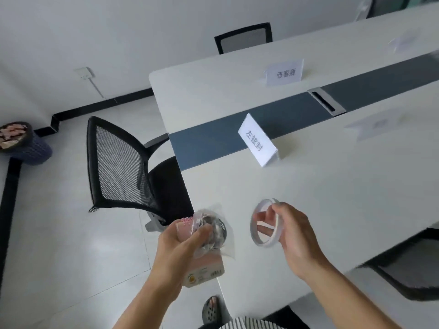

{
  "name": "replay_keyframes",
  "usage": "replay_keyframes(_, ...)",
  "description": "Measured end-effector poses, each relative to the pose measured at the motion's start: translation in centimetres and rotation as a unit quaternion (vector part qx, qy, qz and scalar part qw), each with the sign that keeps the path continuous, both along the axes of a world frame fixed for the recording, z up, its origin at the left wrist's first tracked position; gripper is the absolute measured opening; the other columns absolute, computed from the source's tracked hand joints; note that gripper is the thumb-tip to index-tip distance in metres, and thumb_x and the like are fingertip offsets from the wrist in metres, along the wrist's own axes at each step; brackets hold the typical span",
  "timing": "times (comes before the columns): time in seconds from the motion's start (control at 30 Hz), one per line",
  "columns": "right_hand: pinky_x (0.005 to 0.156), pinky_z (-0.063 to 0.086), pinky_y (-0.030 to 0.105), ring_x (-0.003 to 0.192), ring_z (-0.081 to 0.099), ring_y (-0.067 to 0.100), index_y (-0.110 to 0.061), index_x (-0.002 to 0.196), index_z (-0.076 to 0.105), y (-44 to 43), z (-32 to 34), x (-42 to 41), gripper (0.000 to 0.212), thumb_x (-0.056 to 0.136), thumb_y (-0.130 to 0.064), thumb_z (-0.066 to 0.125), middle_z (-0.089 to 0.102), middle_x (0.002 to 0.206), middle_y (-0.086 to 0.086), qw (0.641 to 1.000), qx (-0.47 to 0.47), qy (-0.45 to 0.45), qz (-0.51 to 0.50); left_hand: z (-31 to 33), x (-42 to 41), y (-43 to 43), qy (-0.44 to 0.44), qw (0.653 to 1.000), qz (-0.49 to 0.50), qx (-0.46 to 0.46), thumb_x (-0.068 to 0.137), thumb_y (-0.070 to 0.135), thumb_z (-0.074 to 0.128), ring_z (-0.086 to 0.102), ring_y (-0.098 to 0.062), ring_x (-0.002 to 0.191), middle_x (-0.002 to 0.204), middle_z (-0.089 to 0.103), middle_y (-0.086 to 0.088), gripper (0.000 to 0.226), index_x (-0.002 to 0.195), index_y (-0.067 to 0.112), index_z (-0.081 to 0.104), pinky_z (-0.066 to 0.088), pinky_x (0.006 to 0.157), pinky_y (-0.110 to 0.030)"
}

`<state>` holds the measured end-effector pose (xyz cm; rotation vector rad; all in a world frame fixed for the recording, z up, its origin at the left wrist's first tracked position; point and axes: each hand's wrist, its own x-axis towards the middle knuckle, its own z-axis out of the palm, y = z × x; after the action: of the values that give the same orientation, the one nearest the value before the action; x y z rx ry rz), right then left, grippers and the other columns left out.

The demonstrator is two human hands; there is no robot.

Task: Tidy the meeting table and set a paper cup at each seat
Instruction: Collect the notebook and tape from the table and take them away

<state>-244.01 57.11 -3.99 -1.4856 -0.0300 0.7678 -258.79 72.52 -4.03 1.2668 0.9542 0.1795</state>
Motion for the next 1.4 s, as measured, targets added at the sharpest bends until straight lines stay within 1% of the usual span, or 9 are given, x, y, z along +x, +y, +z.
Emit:
replay_keyframes(0.17,0.063,0.05,0.035,0.067,0.062,0.013,-0.012,0.087,0.064,-0.6,0.9,-7.8,0.04,0.084,-0.048,0.048,0.068,0.08,0.005,0.945,-0.124,-0.277,0.118,0.4,-2.4,-1.5,0.005,0.993,-0.117,0.018,0.067,0.045,0.075,0.071,-0.026,0.072,0.084,0.074,-0.013,0.046,0.093,0.007,0.066,0.056,0.071,-0.042)
replay_keyframes(0.3,0.073,0.047,0.021,0.093,0.059,0.012,-0.023,0.103,0.065,-2.9,1.9,-10.8,0.024,0.086,-0.039,0.06,0.063,0.1,-0.008,0.928,-0.099,-0.331,0.137,1.5,-2.7,-2.7,-0.015,0.974,-0.226,-0.031,0.084,0.052,0.061,0.07,-0.038,0.092,0.098,0.073,-0.017,0.047,0.1,0.008,0.069,0.054,0.086,-0.052)
replay_keyframes(0.53,0.08,0.054,0.027,0.094,0.064,0.01,-0.031,0.109,0.061,-11.4,3.5,-15.4,0.051,0.066,-0.048,0.082,0.062,0.102,-0.012,0.935,-0.17,-0.311,0.021,3.6,-2.8,-9.2,0.006,0.924,-0.364,-0.117,0.096,0.058,0.023,0.069,-0.034,0.101,0.106,0.074,-0.017,0.068,0.106,0.014,0.075,0.048,0.098,-0.047)
replay_keyframes(0.77,0.055,0.047,0.016,0.06,0.059,0.002,-0.025,0.087,0.056,-23.6,4.3,-21.7,0.028,0.074,-0.012,0.076,0.067,0.074,-0.011,0.955,-0.16,-0.188,-0.164,4.4,-5.8,-20.8,-0.007,0.875,-0.472,-0.106,0.088,0.029,0.061,0.068,-0.04,0.097,0.108,0.071,-0.023,0.034,0.112,0.007,0.069,0.054,0.078,-0.042)
replay_keyframes(0.87,0.056,0.05,0.013,0.067,0.065,0.0,-0.021,0.1,0.057,-29.5,4.4,-25.2,0.02,0.085,-0.011,0.064,0.069,0.084,-0.006,0.956,-0.112,-0.102,-0.252,3.9,-8.1,-26.2,0.017,0.865,-0.491,-0.106,0.082,0.022,0.065,0.069,-0.039,0.089,0.101,0.072,-0.023,0.032,0.111,0.009,0.068,0.055,0.069,-0.041)
replay_keyframes(1.0,0.07,0.053,0.037,0.073,0.061,0.019,-0.011,0.097,0.054,-35.6,3.6,-29.5,0.019,0.081,-0.02,0.057,0.065,0.086,0.01,0.95,-0.092,-0.055,-0.294,3.5,-10.4,-33.3,0.036,0.846,-0.528,-0.064,0.092,0.013,0.056,0.07,-0.035,0.081,0.093,0.074,-0.02,0.017,0.103,0.011,0.07,0.056,0.066,-0.041)
replay_keyframes(1.13,0.069,0.055,0.025,0.077,0.065,0.012,-0.016,0.109,0.056,-39.9,3.3,-33.0,0.037,0.074,-0.014,0.068,0.066,0.091,0.003,0.947,-0.053,-0.053,-0.313,4.2,-11.0,-39.4,0.031,0.81,-0.584,-0.041,0.093,0.007,0.052,0.071,-0.036,0.079,0.091,0.074,-0.022,0.018,0.099,0.005,0.069,0.059,0.065,-0.045)
replay_keyframes(1.23,0.066,0.054,0.019,0.081,0.069,0.009,-0.023,0.108,0.059,-42.8,2.6,-33.9,0.039,0.075,-0.014,0.078,0.071,0.094,-0.002,0.931,-0.087,-0.061,-0.349,4.2,-10.4,-43.4,0.042,0.791,-0.611,-0.016,0.093,0.008,0.054,0.071,-0.041,0.086,0.091,0.075,-0.019,0.015,0.098,0.008,0.069,0.057,0.074,-0.054)
replay_keyframes(1.4,0.053,0.049,0.028,0.054,0.056,0.013,-0.009,0.079,0.059,-48.6,1.7,-33.5,0.02,0.063,-0.021,0.062,0.06,0.06,-0.001,0.855,-0.202,-0.054,-0.475,3.6,-7.1,-48.7,0.051,0.767,-0.639,0.013,0.094,0.016,0.057,0.069,-0.037,0.088,0.096,0.074,-0.018,0.014,0.097,0.016,0.07,0.054,0.079,-0.054)
